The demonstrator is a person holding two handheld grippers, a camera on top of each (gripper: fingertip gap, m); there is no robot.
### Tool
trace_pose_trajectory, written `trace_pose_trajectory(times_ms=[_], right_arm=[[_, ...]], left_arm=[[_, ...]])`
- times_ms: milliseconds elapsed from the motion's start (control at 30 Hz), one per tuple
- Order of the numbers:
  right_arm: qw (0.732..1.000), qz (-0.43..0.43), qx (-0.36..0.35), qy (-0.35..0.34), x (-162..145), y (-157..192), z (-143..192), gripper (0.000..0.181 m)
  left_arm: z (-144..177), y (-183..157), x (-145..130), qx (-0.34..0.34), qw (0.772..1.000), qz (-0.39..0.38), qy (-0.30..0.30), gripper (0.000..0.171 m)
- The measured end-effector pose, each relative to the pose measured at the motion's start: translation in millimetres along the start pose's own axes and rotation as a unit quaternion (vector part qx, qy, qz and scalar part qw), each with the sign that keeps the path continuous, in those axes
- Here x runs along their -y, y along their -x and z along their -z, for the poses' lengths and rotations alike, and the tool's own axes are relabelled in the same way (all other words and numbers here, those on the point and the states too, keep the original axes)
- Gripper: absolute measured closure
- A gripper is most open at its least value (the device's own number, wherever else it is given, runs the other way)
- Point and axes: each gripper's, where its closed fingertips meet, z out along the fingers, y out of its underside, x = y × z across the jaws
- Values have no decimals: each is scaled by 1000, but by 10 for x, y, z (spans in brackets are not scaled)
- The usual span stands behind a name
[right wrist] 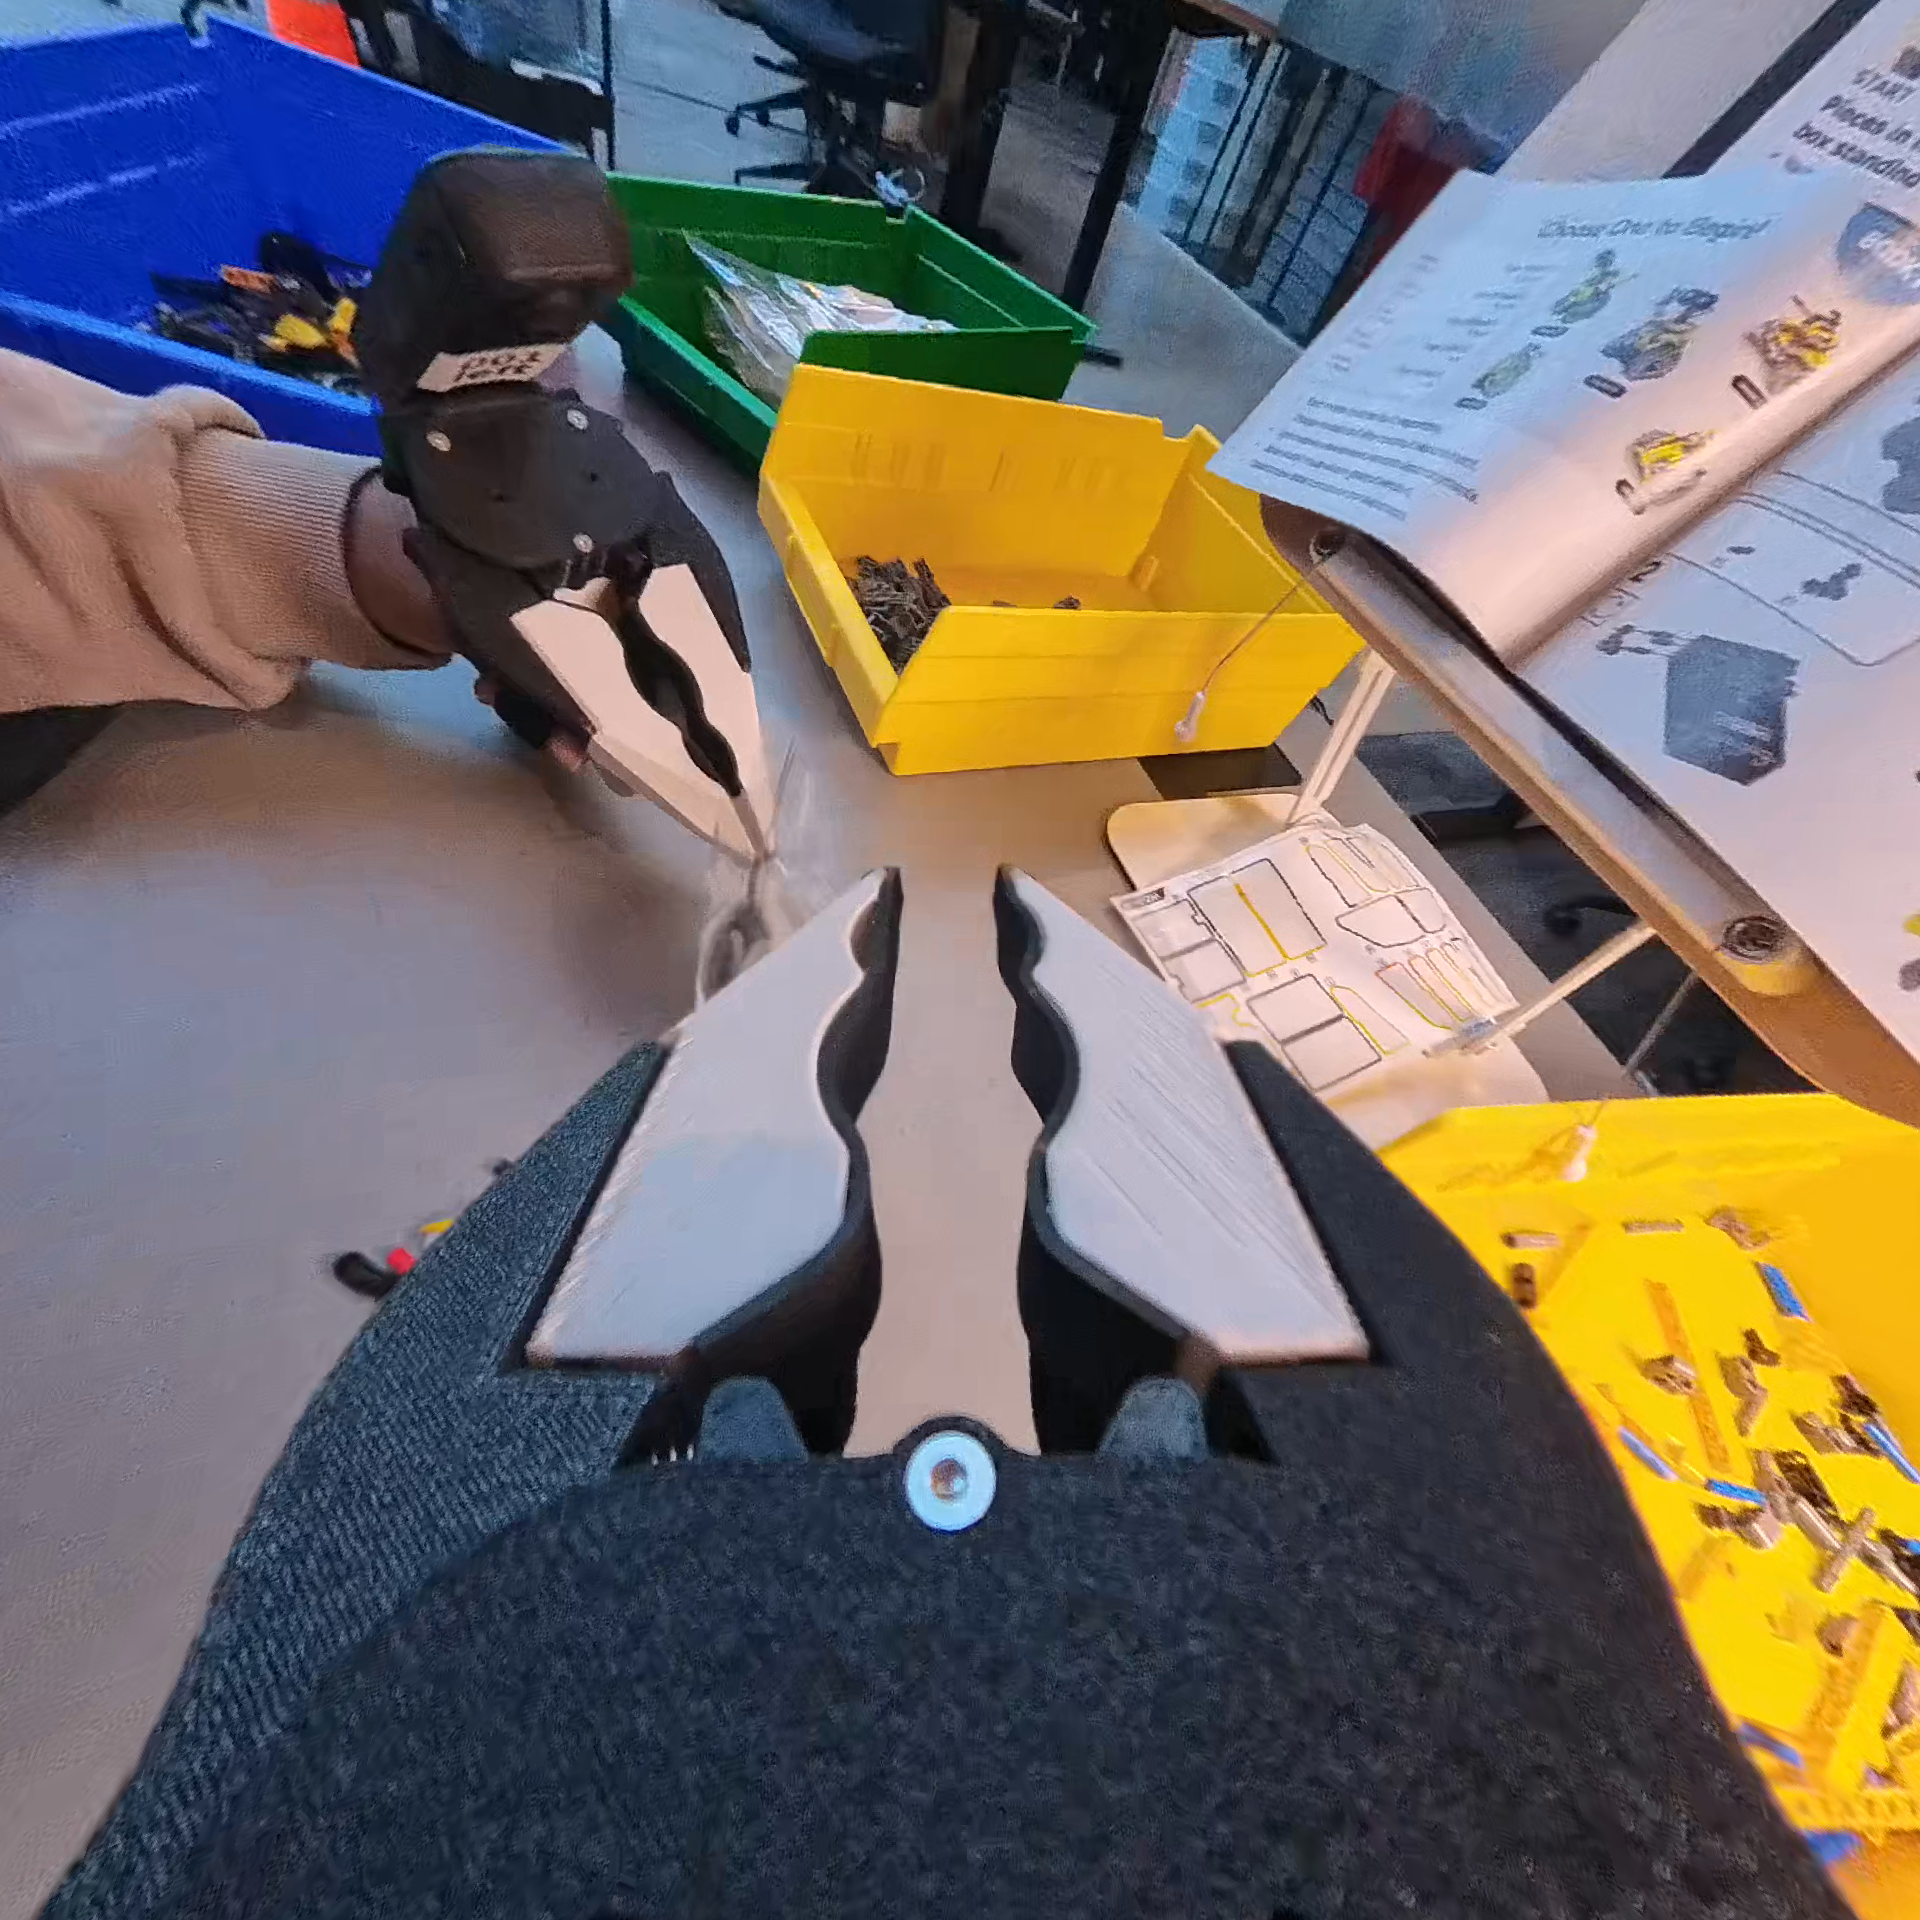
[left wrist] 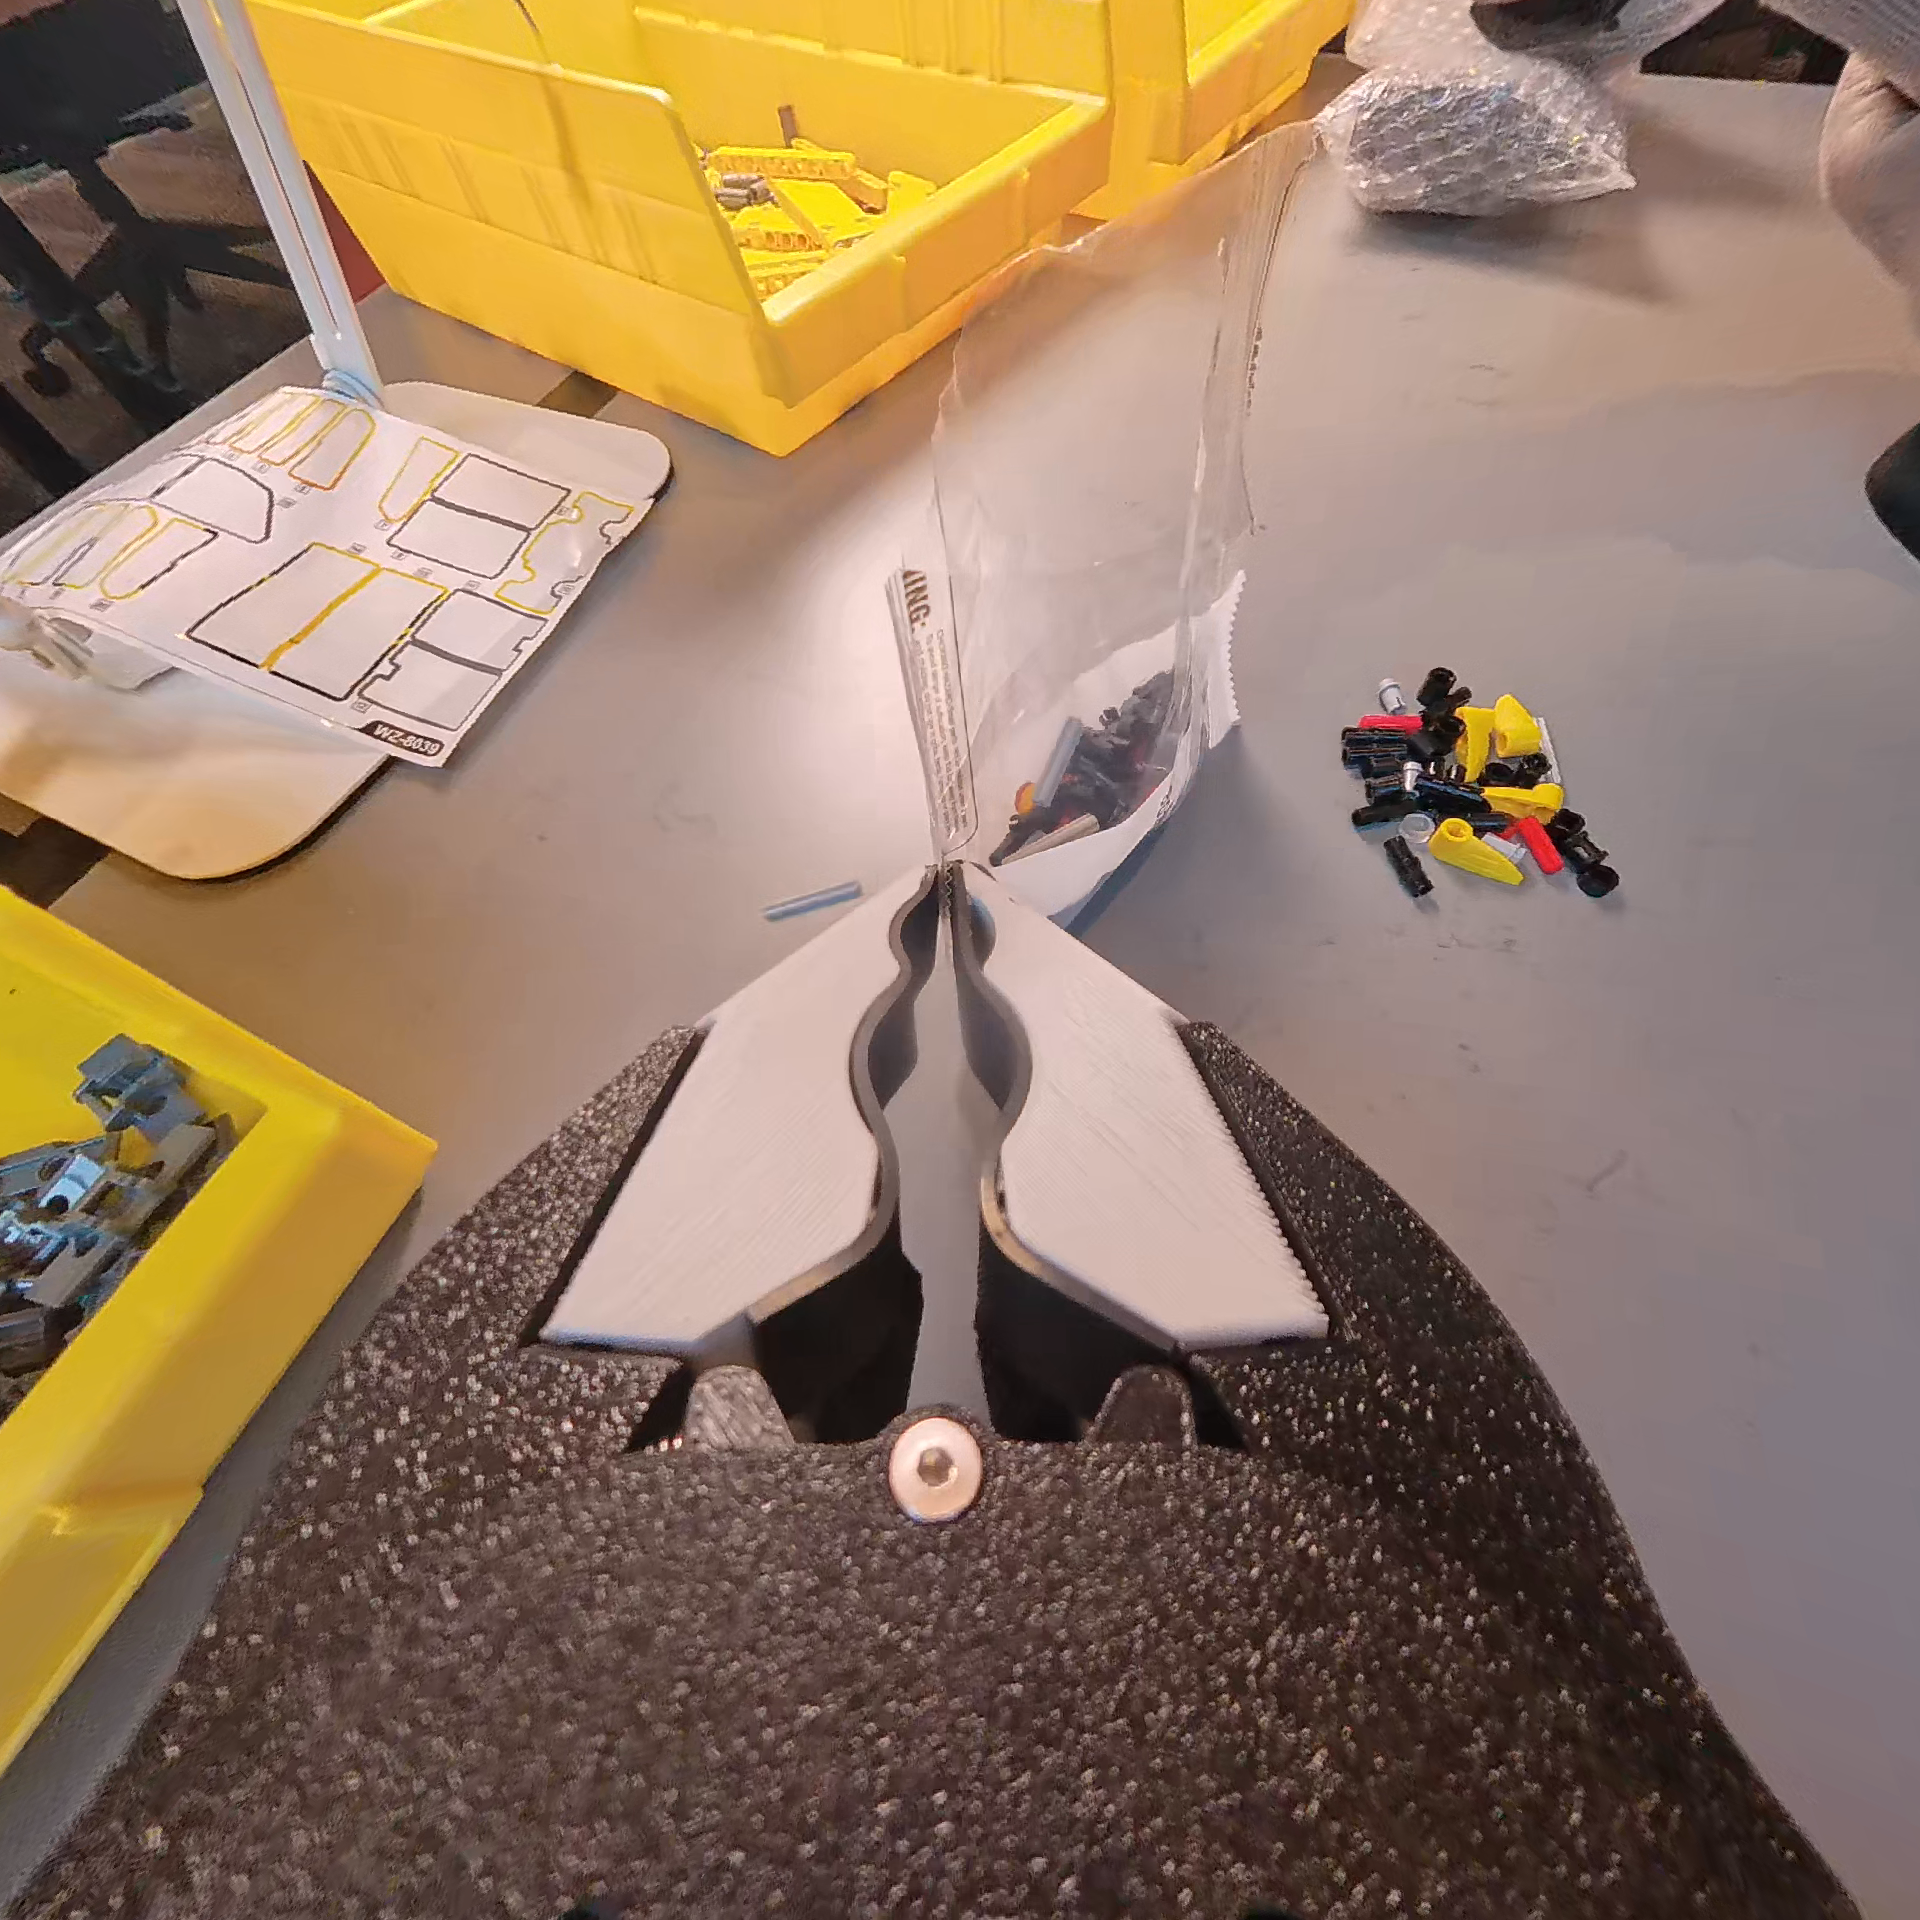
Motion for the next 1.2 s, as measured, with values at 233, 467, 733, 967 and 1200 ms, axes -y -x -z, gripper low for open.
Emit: trace_pose_trajectory(times_ms=[233,467,733,967,1200], right_arm=[[1000,-8,-10,13,-139,-58,-74,163],[991,-55,118,1,-198,320,-110,138],[983,-49,163,65,-599,456,-155,181],[984,-40,157,72,-631,420,-127,181],[983,-40,166,67,-615,468,-150,181]], left_arm=[[7,-5,1,-3,1000,-1,-1,171],[18,-30,-27,-13,1000,-5,5,171],[93,-11,6,-18,1000,-4,-6,166],[1077,927,-226,147,982,115,5,142],[913,842,-853,132,964,188,136,144]])
